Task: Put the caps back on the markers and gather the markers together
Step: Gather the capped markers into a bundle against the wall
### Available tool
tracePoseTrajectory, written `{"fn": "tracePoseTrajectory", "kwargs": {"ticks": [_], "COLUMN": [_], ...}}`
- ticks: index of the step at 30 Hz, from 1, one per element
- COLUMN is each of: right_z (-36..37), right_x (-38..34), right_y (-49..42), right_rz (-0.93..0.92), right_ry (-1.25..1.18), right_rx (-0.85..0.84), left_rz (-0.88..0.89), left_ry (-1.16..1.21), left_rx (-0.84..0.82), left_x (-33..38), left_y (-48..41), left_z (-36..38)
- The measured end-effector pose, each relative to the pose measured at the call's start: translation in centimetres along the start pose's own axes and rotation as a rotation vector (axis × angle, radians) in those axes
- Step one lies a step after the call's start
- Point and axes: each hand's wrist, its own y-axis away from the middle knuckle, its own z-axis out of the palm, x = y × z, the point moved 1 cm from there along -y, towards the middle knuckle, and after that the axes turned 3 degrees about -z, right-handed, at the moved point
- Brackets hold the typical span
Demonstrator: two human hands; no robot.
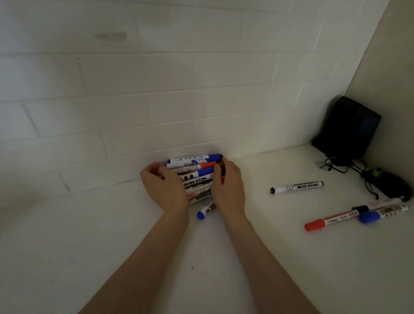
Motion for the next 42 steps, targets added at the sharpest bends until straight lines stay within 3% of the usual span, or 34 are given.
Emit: {"fn": "tracePoseTrajectory", "kwargs": {"ticks": [3,12,20,25,28,32,37,42], "right_z": [0.8,2.8,2.7,3.5,3.1,1.5,0.0,-1.1], "right_x": [-0.7,-1.7,-2.7,-3.2,-2.8,-2.1,-1.3,-0.4], "right_y": [-0.1,0.1,-0.4,-0.7,-0.8,-1.0,-1.0,-1.4], "right_rz": [0.063,0.141,0.261,0.262,0.262,0.256,0.291,0.412], "right_ry": [0.015,0.057,-0.138,-0.168,-0.177,-0.154,-0.361,-0.572], "right_rx": [0.106,0.391,0.560,0.652,0.574,0.308,0.026,-0.130], "left_rz": [-0.109,-0.097,-0.111,-0.295,-0.117,0.214,0.364,0.543], "left_ry": [0.037,0.010,0.157,0.197,0.028,-0.193,-0.324,-0.529], "left_rx": [-0.061,-0.298,-0.241,-0.513,-0.530,-0.595,-0.792,-0.949], "left_x": [0.0,-0.5,-0.6,-1.7,-1.5,-1.6,-1.1,-1.6], "left_y": [1.9,2.7,2.9,1.5,2.1,2.6,2.1,0.9], "left_z": [0.4,0.8,0.4,0.5,0.4,0.0,-0.9,-1.8]}}
